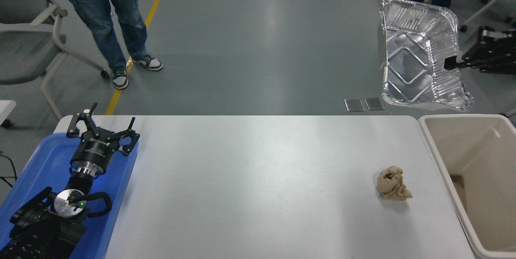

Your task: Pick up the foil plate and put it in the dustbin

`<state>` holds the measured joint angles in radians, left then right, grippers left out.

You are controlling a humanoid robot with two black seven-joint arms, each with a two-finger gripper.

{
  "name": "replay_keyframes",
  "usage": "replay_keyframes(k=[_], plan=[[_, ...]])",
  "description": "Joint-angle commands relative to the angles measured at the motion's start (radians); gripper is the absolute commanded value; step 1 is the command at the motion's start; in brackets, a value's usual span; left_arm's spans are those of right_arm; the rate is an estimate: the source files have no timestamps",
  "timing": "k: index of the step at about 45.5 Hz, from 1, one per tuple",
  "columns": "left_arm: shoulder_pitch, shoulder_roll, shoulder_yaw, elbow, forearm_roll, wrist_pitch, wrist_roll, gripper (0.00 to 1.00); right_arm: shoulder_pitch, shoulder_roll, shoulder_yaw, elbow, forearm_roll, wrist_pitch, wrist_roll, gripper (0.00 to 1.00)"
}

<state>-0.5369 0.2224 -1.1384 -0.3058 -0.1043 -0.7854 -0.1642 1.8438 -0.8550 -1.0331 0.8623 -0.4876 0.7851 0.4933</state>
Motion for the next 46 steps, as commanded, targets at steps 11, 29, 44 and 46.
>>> replay_keyframes(k=[11, 29, 44, 46], plan=[[0.000, 0.000, 0.000, -0.001, 0.000, 0.000, 0.000, 0.99, -0.760, 0.062, 0.369, -0.618, 0.113, -0.067, -0.002, 0.00], [0.000, 0.000, 0.000, 0.001, 0.000, 0.000, 0.000, 0.99, -1.054, 0.183, 0.386, -0.781, 0.330, -0.360, -0.160, 0.00], [0.002, 0.000, -0.001, 0.001, -0.001, 0.000, 0.000, 0.99, -1.161, 0.266, 0.421, -0.782, 0.444, -0.575, -0.450, 0.00], [0.002, 0.000, -0.003, 0.001, 0.000, 0.000, 0.000, 0.99, -1.166, 0.271, 0.419, -0.781, 0.463, -0.577, -0.460, 0.00]])
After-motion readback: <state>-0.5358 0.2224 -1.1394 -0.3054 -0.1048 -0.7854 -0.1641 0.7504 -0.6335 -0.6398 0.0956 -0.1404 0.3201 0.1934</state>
